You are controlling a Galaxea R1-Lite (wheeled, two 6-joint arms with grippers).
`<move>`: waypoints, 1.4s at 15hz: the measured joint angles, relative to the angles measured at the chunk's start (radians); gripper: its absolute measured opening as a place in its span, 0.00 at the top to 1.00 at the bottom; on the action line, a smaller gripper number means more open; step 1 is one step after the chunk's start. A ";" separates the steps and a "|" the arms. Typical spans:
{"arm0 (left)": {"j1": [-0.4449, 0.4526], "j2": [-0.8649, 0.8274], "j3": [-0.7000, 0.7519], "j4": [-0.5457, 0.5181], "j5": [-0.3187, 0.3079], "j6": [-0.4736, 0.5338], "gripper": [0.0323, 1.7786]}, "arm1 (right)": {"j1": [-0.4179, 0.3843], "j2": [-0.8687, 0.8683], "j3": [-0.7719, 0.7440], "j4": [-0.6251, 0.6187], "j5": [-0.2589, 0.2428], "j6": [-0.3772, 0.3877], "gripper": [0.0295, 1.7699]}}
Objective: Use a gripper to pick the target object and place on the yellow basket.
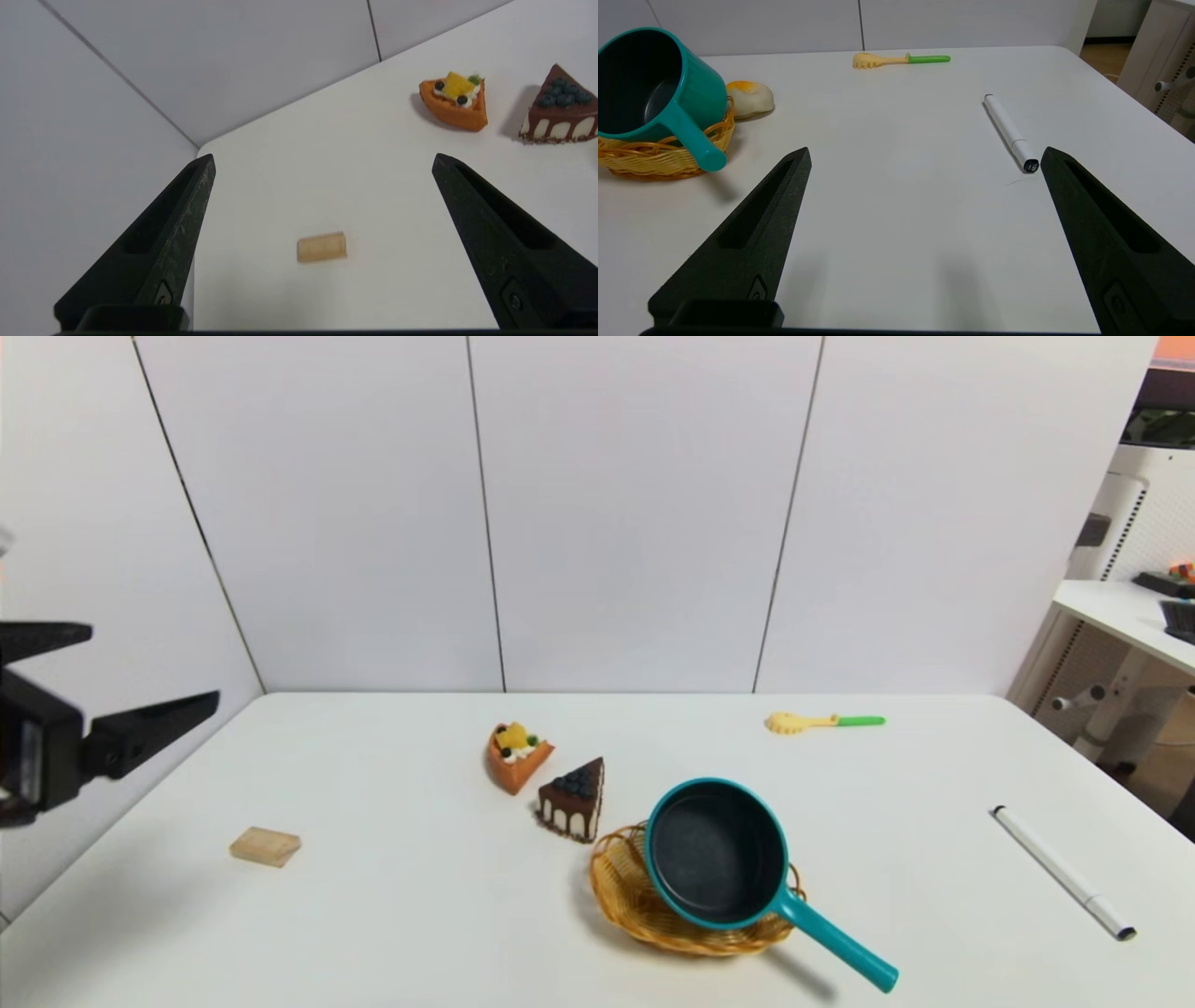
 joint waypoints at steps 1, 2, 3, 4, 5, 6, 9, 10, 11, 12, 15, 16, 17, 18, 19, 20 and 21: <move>0.037 -0.077 0.077 0.000 -0.010 -0.024 0.06 | 0.000 0.000 0.000 0.000 0.000 0.000 0.04; 0.062 -0.155 0.155 0.000 -0.016 -0.051 0.06 | 0.000 0.000 0.000 0.000 0.000 0.000 0.04; 0.081 -0.238 0.240 0.000 -0.018 -0.074 0.06 | 0.000 0.000 0.000 0.000 0.000 0.000 0.04; 0.094 -0.313 0.323 0.000 -0.021 -0.091 0.06 | 0.000 0.000 0.000 0.000 0.000 0.000 0.04; 0.097 -0.389 0.405 -0.001 -0.021 -0.103 0.05 | 0.000 0.000 0.000 0.000 0.000 0.000 0.04; 0.086 -0.456 0.474 -0.001 -0.017 -0.111 0.05 | 0.000 0.000 0.000 0.000 0.000 0.000 0.04; 0.051 -0.646 0.652 -0.006 0.014 -0.148 0.05 | 0.000 0.000 0.000 0.000 0.000 0.001 0.04; 0.045 -0.700 0.706 -0.013 0.019 -0.170 0.05 | 0.000 0.000 0.000 0.000 0.000 0.000 0.04; 0.043 -0.743 0.743 -0.024 0.024 -0.186 0.05 | 0.000 0.000 0.000 0.000 0.000 0.000 0.04; 0.044 -0.784 0.771 -0.026 0.024 -0.201 0.05 | 0.000 0.000 0.000 0.000 0.000 0.000 0.04; 0.048 -0.903 0.806 -0.029 0.059 -0.289 0.05 | 0.000 0.000 0.000 0.000 0.000 0.000 0.04; 0.049 -0.935 0.811 -0.030 0.072 -0.335 0.05 | 0.000 0.000 0.000 0.000 0.000 0.000 0.04; 0.050 -0.959 0.813 -0.039 0.076 -0.373 0.05 | 0.000 0.000 0.000 0.000 0.000 0.000 0.04; 0.050 -0.974 0.814 -0.042 0.076 -0.378 0.05 | 0.000 0.000 0.000 0.000 0.000 0.000 0.04; 0.050 -0.985 0.815 -0.042 0.079 -0.393 0.05 | 0.000 0.000 0.000 0.000 0.000 0.000 0.04; 0.050 -0.992 0.816 -0.044 0.082 -0.412 0.05 | 0.000 0.000 0.000 0.000 0.000 0.000 0.04; 0.050 -0.997 0.816 -0.044 0.085 -0.426 0.05 | 0.000 0.000 0.000 0.000 0.000 0.000 0.04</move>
